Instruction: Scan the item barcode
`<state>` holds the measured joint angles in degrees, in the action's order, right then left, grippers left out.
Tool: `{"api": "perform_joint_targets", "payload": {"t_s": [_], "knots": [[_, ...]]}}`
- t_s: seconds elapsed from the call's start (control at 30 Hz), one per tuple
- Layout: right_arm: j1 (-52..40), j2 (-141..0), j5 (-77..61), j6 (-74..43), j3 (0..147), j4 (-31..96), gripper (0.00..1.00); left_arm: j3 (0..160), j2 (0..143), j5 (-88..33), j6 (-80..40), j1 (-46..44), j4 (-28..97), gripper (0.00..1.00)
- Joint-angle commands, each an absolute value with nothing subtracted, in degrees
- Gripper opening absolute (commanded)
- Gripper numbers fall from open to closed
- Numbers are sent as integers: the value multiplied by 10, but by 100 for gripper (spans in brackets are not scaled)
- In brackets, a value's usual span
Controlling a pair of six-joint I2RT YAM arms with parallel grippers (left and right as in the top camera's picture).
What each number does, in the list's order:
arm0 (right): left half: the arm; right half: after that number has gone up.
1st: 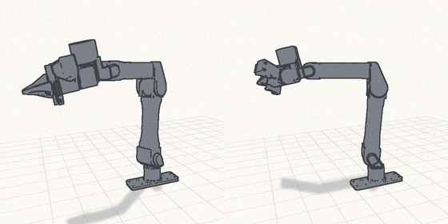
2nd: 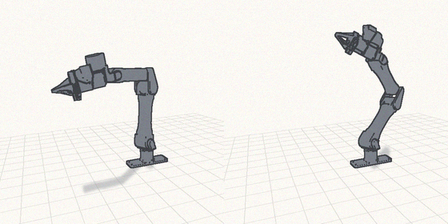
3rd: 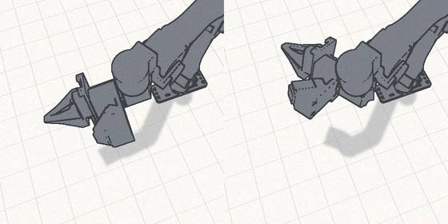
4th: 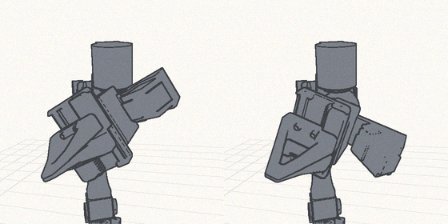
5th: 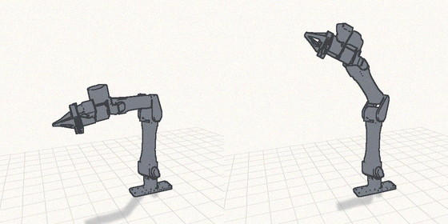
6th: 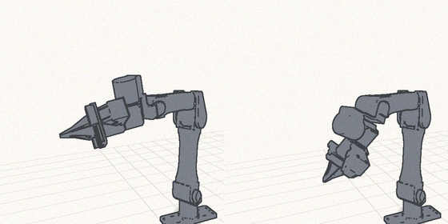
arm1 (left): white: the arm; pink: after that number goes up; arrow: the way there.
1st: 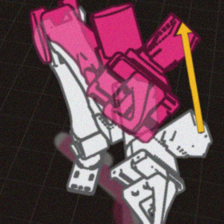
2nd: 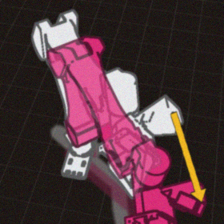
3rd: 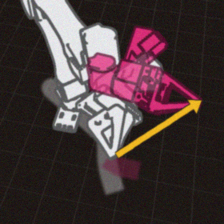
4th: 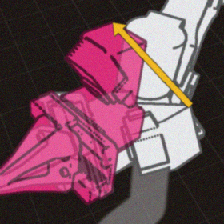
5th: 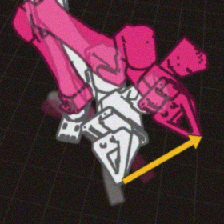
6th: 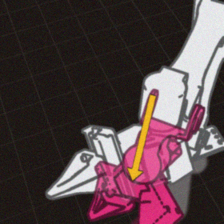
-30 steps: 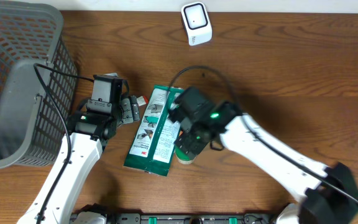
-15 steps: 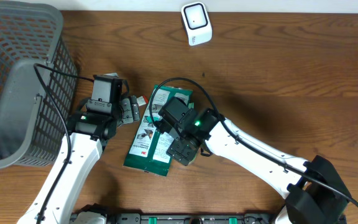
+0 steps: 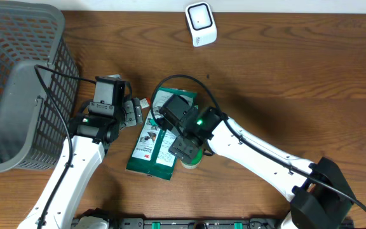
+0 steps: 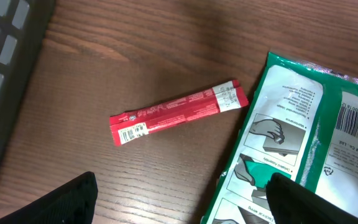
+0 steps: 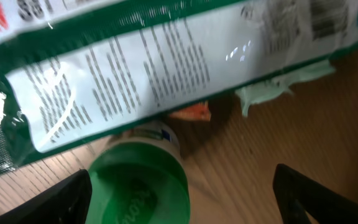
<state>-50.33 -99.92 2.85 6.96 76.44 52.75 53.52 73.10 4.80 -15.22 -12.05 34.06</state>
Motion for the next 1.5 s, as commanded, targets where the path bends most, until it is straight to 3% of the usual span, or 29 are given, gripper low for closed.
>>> {"api": "perform_joint_targets", "payload": {"t_s": [0.0,0.47,0.57,0.8,1.03,1.17,1.33,1.47], "knots": [[-499,-1002,-2,78,782,530,91,546,733,50,-156,-118,340,88],[-500,-1004,-27,78,689,493,85,546,733,50,-156,-118,340,88],[-499,-1004,17,77,685,493,71,546,733,50,-156,-118,340,88],[-498,-1004,83,29,686,488,55,546,733,50,-156,-118,340,88],[-475,-1004,173,-91,686,507,55,546,733,50,-156,-118,340,88],[-426,-1004,193,-198,686,535,48,546,733,50,-155,-118,340,88],[-348,-1004,119,-268,686,540,32,546,733,50,-156,-118,340,88],[-301,-1004,42,-336,686,526,31,546,733,50,-156,-118,340,88]]}}
